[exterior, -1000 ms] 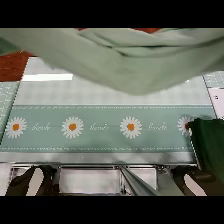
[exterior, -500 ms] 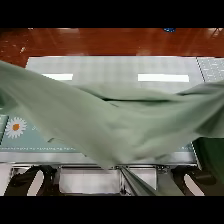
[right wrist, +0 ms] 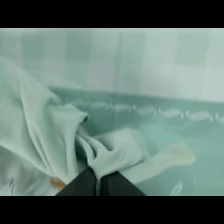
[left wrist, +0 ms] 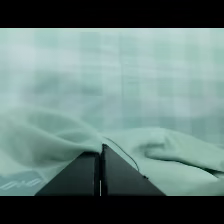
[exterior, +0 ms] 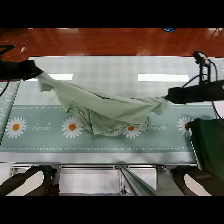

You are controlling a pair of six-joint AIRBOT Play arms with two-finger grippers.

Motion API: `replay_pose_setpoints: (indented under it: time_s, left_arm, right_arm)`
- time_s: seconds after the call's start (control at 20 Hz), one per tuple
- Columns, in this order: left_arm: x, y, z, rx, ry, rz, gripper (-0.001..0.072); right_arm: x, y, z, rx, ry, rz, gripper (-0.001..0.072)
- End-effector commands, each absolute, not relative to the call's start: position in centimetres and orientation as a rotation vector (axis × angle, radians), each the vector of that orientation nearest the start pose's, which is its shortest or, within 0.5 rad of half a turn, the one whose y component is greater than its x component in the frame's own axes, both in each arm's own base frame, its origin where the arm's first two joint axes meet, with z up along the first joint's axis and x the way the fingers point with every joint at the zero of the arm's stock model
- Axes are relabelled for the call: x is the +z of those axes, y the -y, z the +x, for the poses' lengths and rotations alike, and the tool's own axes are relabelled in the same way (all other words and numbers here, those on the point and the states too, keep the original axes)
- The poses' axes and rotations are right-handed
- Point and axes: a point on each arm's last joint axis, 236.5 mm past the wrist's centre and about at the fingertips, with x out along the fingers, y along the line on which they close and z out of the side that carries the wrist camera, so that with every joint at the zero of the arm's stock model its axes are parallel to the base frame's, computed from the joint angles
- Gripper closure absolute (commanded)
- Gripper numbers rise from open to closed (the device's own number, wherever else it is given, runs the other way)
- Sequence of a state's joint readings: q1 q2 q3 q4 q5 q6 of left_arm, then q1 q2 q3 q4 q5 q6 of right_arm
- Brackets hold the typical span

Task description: Fold the shirts.

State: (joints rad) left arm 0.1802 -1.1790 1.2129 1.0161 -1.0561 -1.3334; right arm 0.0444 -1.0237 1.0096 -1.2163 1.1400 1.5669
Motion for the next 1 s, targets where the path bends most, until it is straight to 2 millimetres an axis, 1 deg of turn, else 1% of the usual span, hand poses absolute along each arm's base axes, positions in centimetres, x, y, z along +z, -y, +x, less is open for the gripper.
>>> replay_pose_setpoints:
  time_s: [0.0, 0.1, 0.15, 0.25, 0.35, 0.45, 0.5, 0.55, 0.6, 0.65, 0.7, 0.75, 0.8, 0.85, 0.9, 0.95]
  left_arm:
    - [3.7, 4.5, 47.1, -0.287, -1.048, -0.499, 0.0693]
    - [0.7, 5.3, 48.0, -0.300, -1.114, -0.511, 0.0693]
    - [-0.7, 5.8, 48.1, -0.304, -1.143, -0.515, 0.0693]
    - [-3.0, 6.6, 48.0, -0.309, -1.192, -0.521, 0.0693]
    - [-4.6, 7.1, 47.9, -0.312, -1.226, -0.525, 0.0693]
    - [-5.3, 7.0, 47.9, -0.308, -1.235, -0.529, 0.0693]
    - [-5.3, 7.0, 48.0, -0.305, -1.231, -0.528, 0.0693]
    - [-5.2, 6.9, 48.0, -0.304, -1.230, -0.530, 0.0693]
    - [-5.3, 6.9, 47.9, -0.307, -1.236, -0.530, 0.0693]
    - [-5.3, 7.0, 47.7, -0.312, -1.245, -0.530, 0.0693]
    - [-5.3, 7.1, 47.4, -0.317, -1.255, -0.531, 0.0693]
    - [-5.3, 7.2, 47.2, -0.322, -1.263, -0.532, 0.0693]
    - [-5.3, 7.3, 47.1, -0.326, -1.270, -0.532, 0.0693]
    - [-5.3, 7.3, 47.0, -0.327, -1.272, -0.532, 0.0693]
    - [-5.3, 7.3, 47.0, -0.327, -1.271, -0.532, 0.0693]
    - [-5.3, 7.3, 47.0, -0.327, -1.271, -0.532, 0.0693]
  right_arm:
    - [0.4, -7.9, 41.0, 0.174, -1.169, 0.391, 0.0687]
    - [-1.2, -7.4, 44.3, 0.159, -1.190, 0.468, 0.0687]
    - [-1.8, -7.2, 45.7, 0.157, -1.192, 0.501, 0.0687]
    - [-2.7, -6.8, 48.0, 0.148, -1.181, 0.521, 0.0687]
    - [-3.1, -6.9, 49.7, 0.145, -1.154, 0.540, 0.0687]
    - [-3.1, -6.9, 51.0, 0.138, -1.115, 0.573, 0.0686]
    - [-3.0, -6.7, 51.4, 0.130, -1.097, 0.569, 0.0592]
    - [-2.9, -6.5, 51.6, 0.127, -1.084, 0.568, 0.0305]
    - [-2.4, -6.0, 51.6, 0.128, -1.087, 0.566, 0.0300]
    - [-1.6, -5.0, 51.2, 0.128, -1.103, 0.569, 0.0301]
    - [-0.3, -3.8, 50.7, 0.128, -1.113, 0.576, 0.0301]
    - [1.3, -2.2, 49.7, 0.122, -1.113, 0.575, 0.0302]
    - [2.3, -0.3, 48.3, 0.093, -1.128, 0.548, 0.0303]
    - [2.6, 2.1, 46.0, 0.031, -1.163, 0.503, 0.0303]
    - [2.3, 4.3, 43.6, -0.053, -1.197, 0.479, 0.0303]
    - [1.6, 5.5, 41.0, -0.116, -1.223, 0.482, 0.0303]
